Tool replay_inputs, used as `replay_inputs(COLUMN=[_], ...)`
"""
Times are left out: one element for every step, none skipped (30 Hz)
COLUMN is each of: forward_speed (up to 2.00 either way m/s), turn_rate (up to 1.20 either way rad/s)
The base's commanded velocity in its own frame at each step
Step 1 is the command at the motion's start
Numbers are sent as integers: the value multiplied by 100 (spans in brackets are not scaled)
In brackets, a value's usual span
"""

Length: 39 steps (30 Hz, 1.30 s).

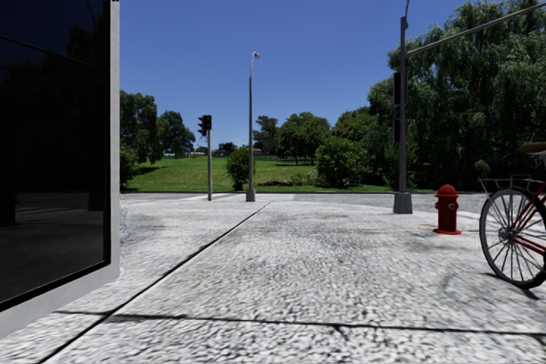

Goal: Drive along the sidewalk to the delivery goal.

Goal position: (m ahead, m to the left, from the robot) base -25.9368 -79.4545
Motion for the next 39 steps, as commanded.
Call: replay_inputs(forward_speed=[200, 200, 200, 200, 200, 200, 200, 200, 200, 200, 200, 200, 200, 194, 194, 174, 156, 147, 147, 144, 143, 143, 142, 142, 142, 142, 142, 142, 142, 142, 142, 142, 142, 142, 141, 141, 141, 141, 141], turn_rate=[0, 0, 0, 0, 0, 0, 0, 0, 0, 0, 0, 0, 0, -4, -4, -15, -23, -27, -27, -28, -29, -32, -35, -35, -39, -42, -49, -49, -54, -55, -56, -56, -56, -56, -56, -56, -56, -56, -56])
